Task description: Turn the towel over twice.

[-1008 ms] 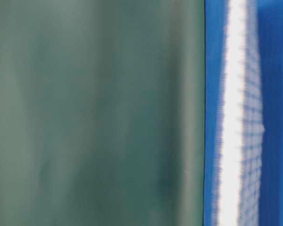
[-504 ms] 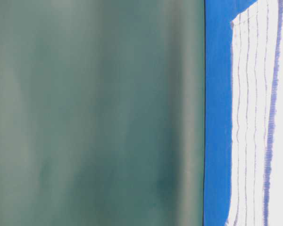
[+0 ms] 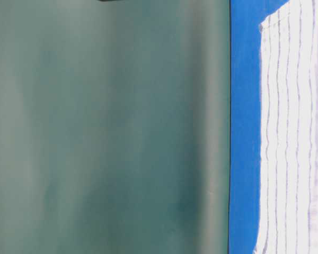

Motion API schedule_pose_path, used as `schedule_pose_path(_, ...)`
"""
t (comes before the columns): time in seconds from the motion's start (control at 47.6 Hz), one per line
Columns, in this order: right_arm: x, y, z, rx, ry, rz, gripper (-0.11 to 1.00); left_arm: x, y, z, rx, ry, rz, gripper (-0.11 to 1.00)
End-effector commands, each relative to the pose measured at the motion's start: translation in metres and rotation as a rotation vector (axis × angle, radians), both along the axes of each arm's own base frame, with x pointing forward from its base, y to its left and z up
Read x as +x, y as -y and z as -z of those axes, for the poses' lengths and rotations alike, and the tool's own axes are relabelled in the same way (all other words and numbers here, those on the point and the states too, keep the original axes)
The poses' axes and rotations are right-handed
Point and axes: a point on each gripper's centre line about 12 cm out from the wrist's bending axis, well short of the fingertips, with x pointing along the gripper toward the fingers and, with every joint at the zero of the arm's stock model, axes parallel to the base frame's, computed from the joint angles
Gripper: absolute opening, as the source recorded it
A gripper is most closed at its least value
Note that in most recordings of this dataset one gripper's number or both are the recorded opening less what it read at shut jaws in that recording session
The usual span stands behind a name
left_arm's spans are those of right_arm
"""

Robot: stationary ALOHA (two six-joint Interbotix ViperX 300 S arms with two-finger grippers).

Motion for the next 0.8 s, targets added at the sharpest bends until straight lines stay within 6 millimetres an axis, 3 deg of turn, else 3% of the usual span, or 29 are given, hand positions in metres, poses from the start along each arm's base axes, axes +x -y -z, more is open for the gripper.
schedule_pose_path(0.0,0.006,-0.002,-0.01,0.006,0.033,-0.002,0.25,0.009,0.002,-0.014,-0.009,0.051,0.002,0.31)
schedule_pose_path(0.126,0.008,-0.001,-0.015,-0.011,0.054,-0.022,0.6,0.013,0.005,-0.023,-0.011,0.077,0.011,0.7)
schedule_pose_path(0.21,0.01,0.0,-0.025,-0.038,0.091,-0.045,0.62,0.014,0.004,-0.03,-0.015,0.103,0.009,0.87)
schedule_pose_path(0.504,0.011,0.028,-0.07,-0.157,0.258,-0.067,0.59,0.004,-0.004,-0.073,-0.026,0.275,-0.014,0.82)
schedule_pose_path(0.777,-0.001,0.066,-0.105,-0.275,0.432,-0.04,0.58,-0.024,-0.03,-0.114,-0.023,0.482,-0.116,0.81)
